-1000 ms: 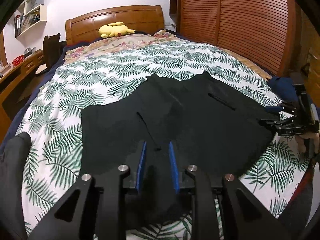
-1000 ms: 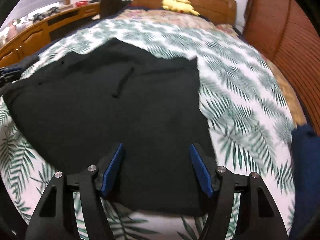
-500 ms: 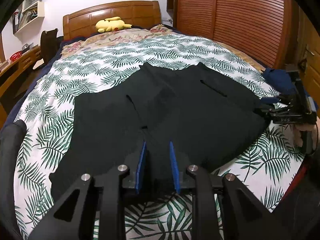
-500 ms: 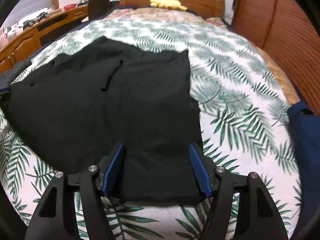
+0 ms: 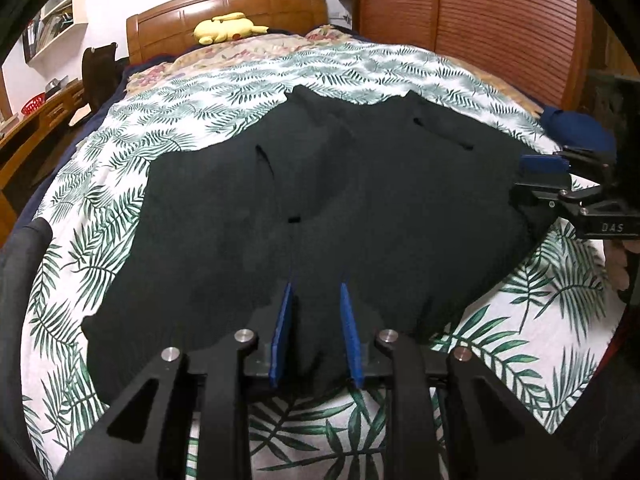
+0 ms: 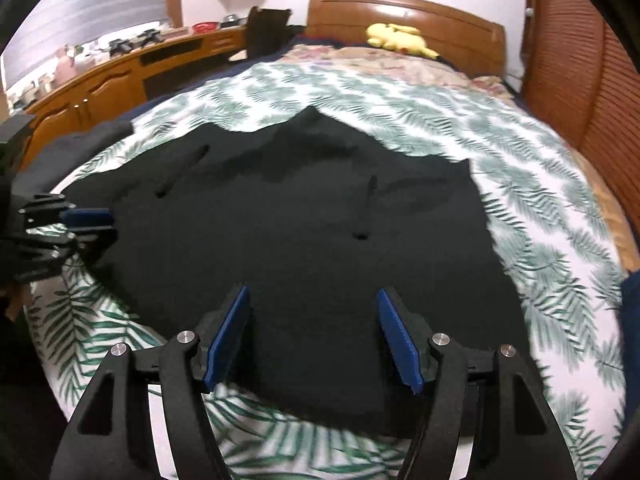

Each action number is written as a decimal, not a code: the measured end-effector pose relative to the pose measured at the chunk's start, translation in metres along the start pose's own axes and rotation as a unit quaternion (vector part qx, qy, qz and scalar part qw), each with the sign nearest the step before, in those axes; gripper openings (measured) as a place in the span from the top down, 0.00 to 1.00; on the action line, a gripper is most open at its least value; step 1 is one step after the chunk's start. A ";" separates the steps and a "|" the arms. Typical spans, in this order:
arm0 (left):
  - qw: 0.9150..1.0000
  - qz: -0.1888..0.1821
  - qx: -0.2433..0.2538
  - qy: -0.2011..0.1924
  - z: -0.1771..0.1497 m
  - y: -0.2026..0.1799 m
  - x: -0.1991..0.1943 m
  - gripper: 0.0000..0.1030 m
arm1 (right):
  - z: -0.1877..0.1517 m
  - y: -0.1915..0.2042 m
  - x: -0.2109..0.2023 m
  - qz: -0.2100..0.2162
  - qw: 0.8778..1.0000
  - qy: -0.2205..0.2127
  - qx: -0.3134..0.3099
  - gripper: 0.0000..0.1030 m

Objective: Fold large clothes

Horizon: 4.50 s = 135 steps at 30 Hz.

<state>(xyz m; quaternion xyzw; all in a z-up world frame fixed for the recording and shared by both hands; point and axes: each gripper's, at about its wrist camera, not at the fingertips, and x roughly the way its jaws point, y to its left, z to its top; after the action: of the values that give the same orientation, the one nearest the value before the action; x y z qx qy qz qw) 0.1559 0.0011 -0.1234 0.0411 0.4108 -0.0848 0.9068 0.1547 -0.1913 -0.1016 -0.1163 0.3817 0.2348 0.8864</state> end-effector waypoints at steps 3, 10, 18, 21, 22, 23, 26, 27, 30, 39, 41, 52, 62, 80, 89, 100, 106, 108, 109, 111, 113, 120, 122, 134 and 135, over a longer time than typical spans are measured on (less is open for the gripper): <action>1.000 0.004 0.005 0.004 -0.001 -0.001 0.003 0.77 | -0.002 0.005 0.012 0.009 1.000 0.015 0.000 0.35; 1.000 0.007 0.008 0.007 -0.002 -0.002 0.004 0.77 | -0.011 0.001 0.023 0.013 0.999 0.040 -0.003 0.34; 1.000 0.008 0.004 0.010 0.000 -0.003 0.006 0.77 | -0.002 0.015 0.019 0.039 0.999 0.014 -0.007 0.35; 1.000 0.008 0.002 0.010 0.000 -0.003 0.006 0.76 | 0.000 0.027 0.021 0.057 0.998 0.007 -0.013 0.35; 1.000 0.008 0.002 0.010 0.000 -0.003 0.006 0.76 | 0.001 0.030 0.023 0.060 0.998 0.008 -0.016 0.35; 1.000 0.009 0.002 0.010 0.000 -0.003 0.006 0.76 | 0.000 0.035 0.026 0.062 0.998 0.011 -0.023 0.35; 1.000 0.009 0.004 0.010 0.000 -0.003 0.006 0.76 | 0.000 0.045 0.037 0.045 0.998 0.024 -0.037 0.34; 1.000 0.008 0.004 0.010 0.000 -0.002 0.006 0.76 | -0.001 0.046 0.040 0.043 0.998 0.028 -0.038 0.34; 1.000 0.006 0.002 0.009 0.000 -0.001 0.005 0.76 | -0.003 0.044 0.045 0.044 0.998 0.035 -0.037 0.34; 0.999 0.009 -0.026 -0.018 -0.006 0.013 -0.023 0.76 | -0.007 0.043 0.045 0.040 0.998 0.034 -0.045 0.34; 0.999 0.006 -0.045 -0.030 -0.011 0.023 -0.036 0.76 | -0.007 0.043 0.045 0.040 0.998 0.034 -0.045 0.34; 0.993 0.056 -0.093 -0.048 -0.029 0.064 -0.072 0.73 | -0.006 0.046 0.046 0.034 0.997 0.034 -0.054 0.34; 0.988 0.092 -0.120 -0.010 -0.039 0.091 -0.040 0.68 | -0.007 0.048 0.045 0.032 0.997 0.033 -0.059 0.34; 0.986 0.084 -0.143 0.016 -0.047 0.095 -0.018 0.64 | -0.009 0.046 0.044 0.029 0.998 0.026 -0.058 0.28; 0.980 0.029 -0.195 0.015 -0.057 0.097 -0.021 0.64 | -0.010 0.047 0.044 0.028 0.997 0.026 -0.063 0.28; 0.991 0.043 -0.105 -0.067 0.020 0.054 -0.083 0.97 | -0.011 0.037 0.038 0.049 0.997 0.031 -0.058 0.28; 0.994 0.003 -0.024 -0.107 0.095 -0.018 -0.105 1.00 | -0.020 0.005 0.004 0.033 0.999 -0.006 -0.030 0.28; 0.994 -0.003 0.005 -0.113 0.113 -0.044 -0.102 1.00 | -0.023 -0.009 -0.007 0.024 0.999 -0.015 -0.018 0.28; 0.993 -0.010 0.018 -0.113 0.122 -0.058 -0.099 1.00 | -0.026 -0.019 -0.013 0.018 1.000 -0.020 -0.009 0.28; 0.993 -0.023 0.041 -0.112 0.137 -0.084 -0.089 1.00 | -0.033 -0.040 -0.025 0.006 1.000 -0.024 0.008 0.29; 0.992 -0.034 0.059 -0.111 0.149 -0.111 -0.077 1.00 | -0.042 -0.062 -0.035 -0.011 0.999 -0.026 0.026 0.30; 0.986 -0.105 0.103 -0.083 0.171 -0.203 -0.041 1.00 | -0.077 -0.120 -0.063 -0.041 0.996 -0.027 0.078 0.37; 0.985 -0.117 0.103 -0.069 0.167 -0.217 -0.030 1.00 | -0.085 -0.130 -0.069 -0.044 0.995 -0.028 0.088 0.37; 0.989 -0.113 0.090 -0.025 0.143 -0.231 -0.009 0.91 | -0.087 -0.153 -0.096 -0.058 0.991 -0.046 0.110 0.37; 0.988 -0.120 0.090 -0.033 0.142 -0.229 -0.019 0.90 | -0.082 -0.152 -0.099 -0.058 0.991 -0.052 0.109 0.37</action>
<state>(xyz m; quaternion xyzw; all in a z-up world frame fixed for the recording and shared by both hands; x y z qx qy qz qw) 0.2053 -0.2419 -0.0165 0.0701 0.3732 -0.2311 0.8958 0.1213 -0.3870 -0.0814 -0.0286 0.3509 0.1462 0.9245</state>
